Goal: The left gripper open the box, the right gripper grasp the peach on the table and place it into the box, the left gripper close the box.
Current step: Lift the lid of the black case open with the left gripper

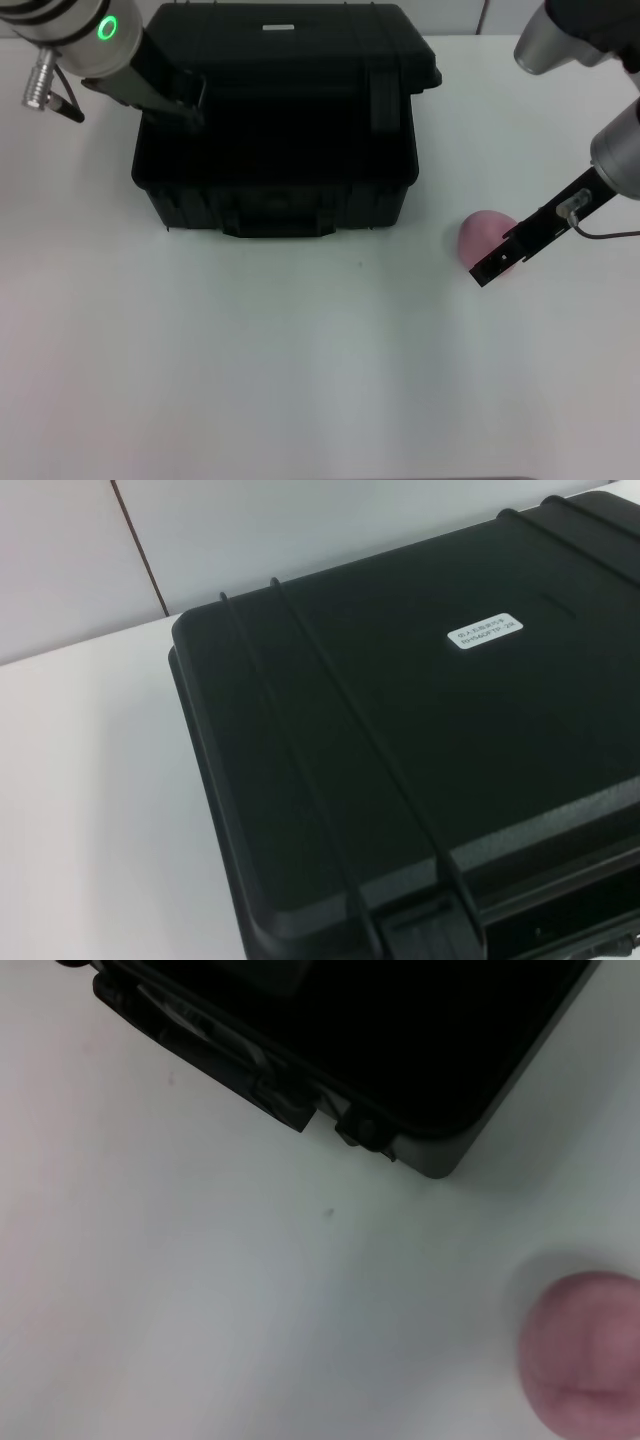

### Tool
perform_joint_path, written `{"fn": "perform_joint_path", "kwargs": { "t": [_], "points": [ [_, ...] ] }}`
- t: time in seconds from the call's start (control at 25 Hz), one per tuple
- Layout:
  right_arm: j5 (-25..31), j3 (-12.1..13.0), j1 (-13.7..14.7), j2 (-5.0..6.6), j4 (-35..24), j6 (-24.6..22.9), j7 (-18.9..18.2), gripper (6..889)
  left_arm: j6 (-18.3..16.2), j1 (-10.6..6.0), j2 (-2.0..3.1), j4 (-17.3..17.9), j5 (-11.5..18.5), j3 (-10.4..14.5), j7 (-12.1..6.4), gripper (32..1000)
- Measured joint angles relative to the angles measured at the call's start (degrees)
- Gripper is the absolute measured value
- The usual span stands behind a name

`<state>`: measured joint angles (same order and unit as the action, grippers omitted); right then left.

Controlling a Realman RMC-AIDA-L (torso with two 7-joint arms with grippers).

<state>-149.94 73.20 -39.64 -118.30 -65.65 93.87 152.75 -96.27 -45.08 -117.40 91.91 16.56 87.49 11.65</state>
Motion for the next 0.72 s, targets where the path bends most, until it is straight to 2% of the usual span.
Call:
{"fn": "perform_joint_path", "kwargs": {
  "t": [0.16,0.48,0.72],
  "points": [
    [0.0,0.0,0.0,0.0,0.0,0.0,0.0,847,0.0,-0.11,0.07,0.4,0.0,-0.5,-0.13,384],
    [0.0,0.1,0.0,0.0,0.0,0.0,0.0,847,0.0,-0.8,0.02,0.8,0.0,-2.9,-1.63,384],
    [0.0,0.1,0.0,0.0,0.0,0.0,0.0,846,-0.3,-1.32,0.03,1.2,0.1,-3.3,-1.9,384]
  ]
}}
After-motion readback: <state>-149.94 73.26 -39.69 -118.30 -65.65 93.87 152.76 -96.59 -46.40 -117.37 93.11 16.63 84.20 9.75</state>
